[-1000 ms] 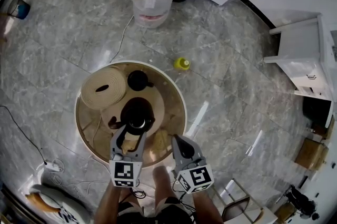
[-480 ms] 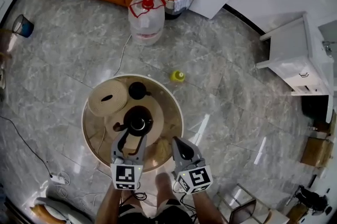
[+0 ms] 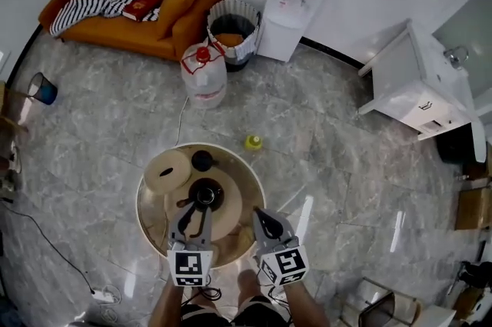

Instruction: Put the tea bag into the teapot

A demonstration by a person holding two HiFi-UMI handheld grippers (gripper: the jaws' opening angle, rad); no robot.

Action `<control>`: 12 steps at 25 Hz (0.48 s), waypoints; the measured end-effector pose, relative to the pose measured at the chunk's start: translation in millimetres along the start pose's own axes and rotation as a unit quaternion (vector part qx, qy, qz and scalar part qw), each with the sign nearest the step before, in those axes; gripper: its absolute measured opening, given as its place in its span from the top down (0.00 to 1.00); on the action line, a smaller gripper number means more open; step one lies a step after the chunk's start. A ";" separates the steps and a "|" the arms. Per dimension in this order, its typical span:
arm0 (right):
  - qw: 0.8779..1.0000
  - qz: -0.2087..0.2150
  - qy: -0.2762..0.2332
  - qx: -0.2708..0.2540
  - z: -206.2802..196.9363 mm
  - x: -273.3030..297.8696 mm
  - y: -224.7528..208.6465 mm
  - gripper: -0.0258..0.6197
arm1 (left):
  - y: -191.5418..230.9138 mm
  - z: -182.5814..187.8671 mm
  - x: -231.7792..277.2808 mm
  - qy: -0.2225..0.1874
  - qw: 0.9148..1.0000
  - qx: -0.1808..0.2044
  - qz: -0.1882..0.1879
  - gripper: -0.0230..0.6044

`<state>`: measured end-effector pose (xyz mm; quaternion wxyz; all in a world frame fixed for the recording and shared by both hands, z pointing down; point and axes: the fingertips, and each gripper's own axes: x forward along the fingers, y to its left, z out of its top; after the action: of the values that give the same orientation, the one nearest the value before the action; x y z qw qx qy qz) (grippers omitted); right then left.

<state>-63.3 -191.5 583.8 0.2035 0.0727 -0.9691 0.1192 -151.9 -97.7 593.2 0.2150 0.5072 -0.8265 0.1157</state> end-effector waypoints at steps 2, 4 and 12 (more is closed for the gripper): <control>1.000 -0.003 -0.011 -0.007 17.4 -14.4 5.9 0.96 | -2.0 21.5 -18.1 -0.011 1.000 0.007 0.006 0.81; 1.000 -0.005 -0.023 -0.016 34.8 -28.6 12.4 0.96 | -4.0 41.1 -36.9 -0.022 1.000 0.016 0.014 0.83; 0.995 -0.013 -0.083 -0.047 101.2 -82.5 53.8 0.96 | -11.5 97.9 -117.6 -0.064 0.997 0.029 0.012 0.89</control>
<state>-36.9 -158.6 449.0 0.1275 0.0848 -0.9861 0.0646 -118.8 -50.3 451.0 0.1451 0.5101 -0.8406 0.1097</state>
